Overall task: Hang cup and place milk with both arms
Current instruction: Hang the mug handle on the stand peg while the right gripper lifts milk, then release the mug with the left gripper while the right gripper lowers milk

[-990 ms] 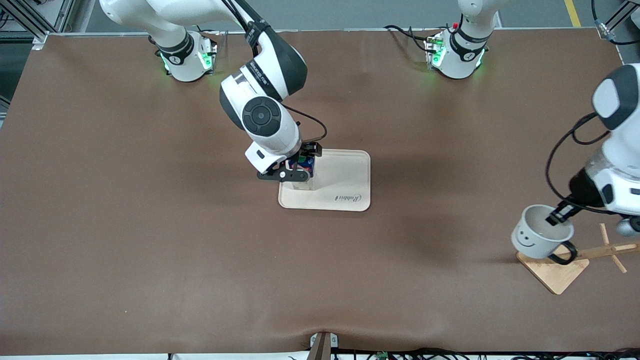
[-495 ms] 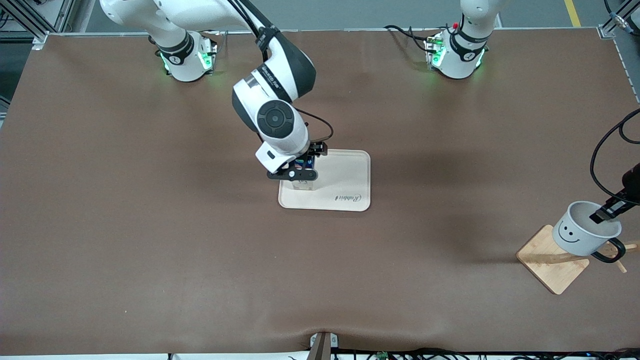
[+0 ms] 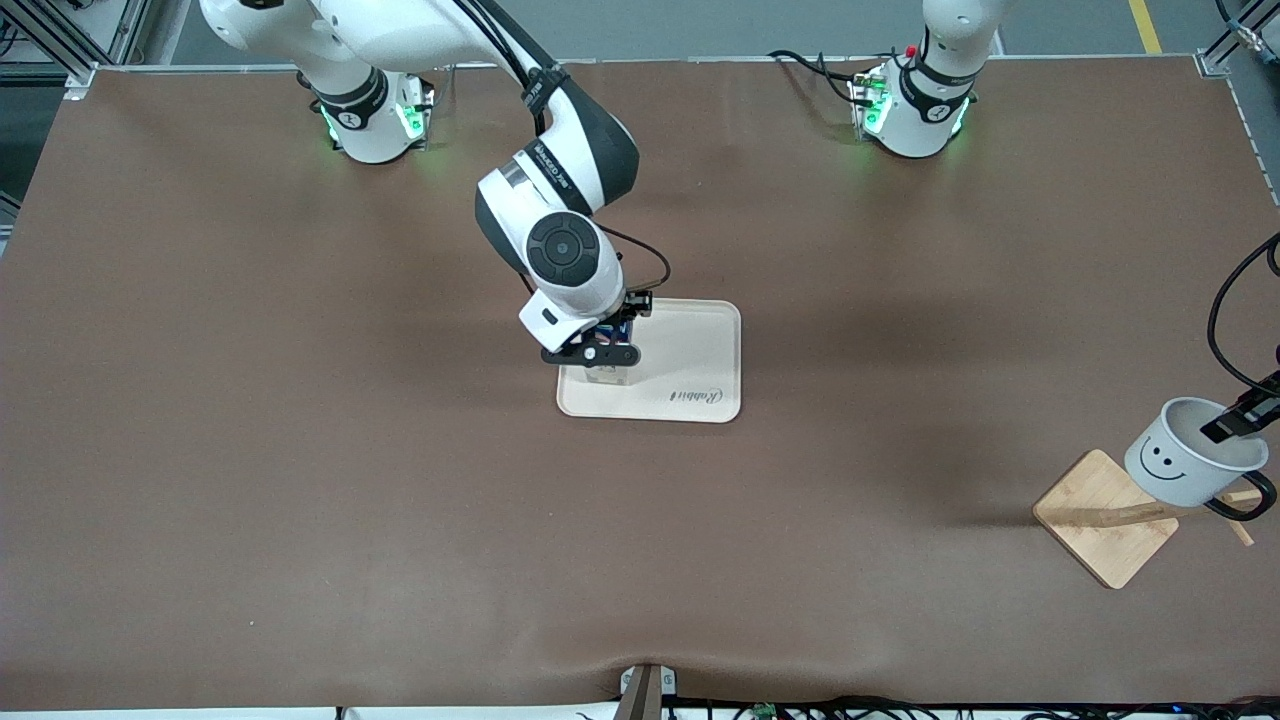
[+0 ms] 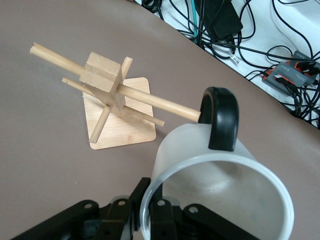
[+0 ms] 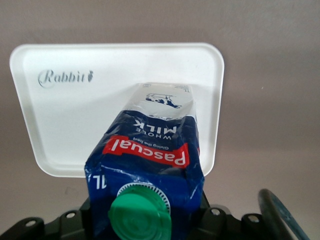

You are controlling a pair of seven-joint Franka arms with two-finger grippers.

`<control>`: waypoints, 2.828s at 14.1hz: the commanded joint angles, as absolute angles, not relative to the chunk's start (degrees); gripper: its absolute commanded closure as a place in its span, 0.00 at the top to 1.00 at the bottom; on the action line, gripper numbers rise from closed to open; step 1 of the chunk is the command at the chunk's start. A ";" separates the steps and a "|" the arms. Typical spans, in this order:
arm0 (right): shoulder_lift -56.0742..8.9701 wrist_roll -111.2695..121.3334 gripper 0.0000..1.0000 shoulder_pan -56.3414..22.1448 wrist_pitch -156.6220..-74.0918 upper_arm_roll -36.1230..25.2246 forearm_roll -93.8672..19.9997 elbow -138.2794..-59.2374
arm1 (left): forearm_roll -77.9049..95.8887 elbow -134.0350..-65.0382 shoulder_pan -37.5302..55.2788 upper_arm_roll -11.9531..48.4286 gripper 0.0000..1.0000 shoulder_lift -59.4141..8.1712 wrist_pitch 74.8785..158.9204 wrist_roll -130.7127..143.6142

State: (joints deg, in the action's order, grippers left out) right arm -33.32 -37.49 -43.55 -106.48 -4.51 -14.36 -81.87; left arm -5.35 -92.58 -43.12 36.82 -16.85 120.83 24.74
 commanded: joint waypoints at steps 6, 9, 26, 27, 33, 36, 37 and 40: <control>-29.11 -36.56 0.00 -30.34 -88.08 -4.31 -21.27 -72.51 | -4.22 -93.43 -45.09 37.00 0.00 -17.67 119.97 23.47; -26.11 -34.72 0.00 -25.60 -83.51 -4.48 -18.64 -72.77 | -4.22 -94.04 -45.35 37.00 0.00 -17.75 119.88 23.47; -20.65 5.71 0.00 6.06 -89.55 -4.48 -5.54 -96.84 | -5.27 -92.64 -45.18 37.97 1.00 -18.99 114.27 21.01; -20.74 6.50 0.00 6.59 -90.95 -4.48 -5.45 -97.81 | -5.27 -92.29 -44.65 37.97 1.00 -18.03 112.95 20.74; -21.97 9.76 0.00 8.43 -96.58 -4.48 -5.01 -101.69 | -6.41 -87.98 -43.16 40.69 1.00 -16.70 102.32 20.30; -22.67 9.84 1.00 8.88 -96.16 -4.48 -5.10 -101.34 | -16.32 -86.05 -43.24 47.09 1.00 -16.70 98.44 20.04; -22.59 9.93 1.00 8.70 -95.89 -4.40 -5.10 -101.08 | -17.65 -86.04 -43.24 48.50 1.00 -16.53 98.00 19.95; -22.59 9.76 1.00 8.44 -92.56 -4.13 -5.45 -98.71 | -17.23 -84.65 -43.33 50.62 1.00 -16.08 94.32 19.86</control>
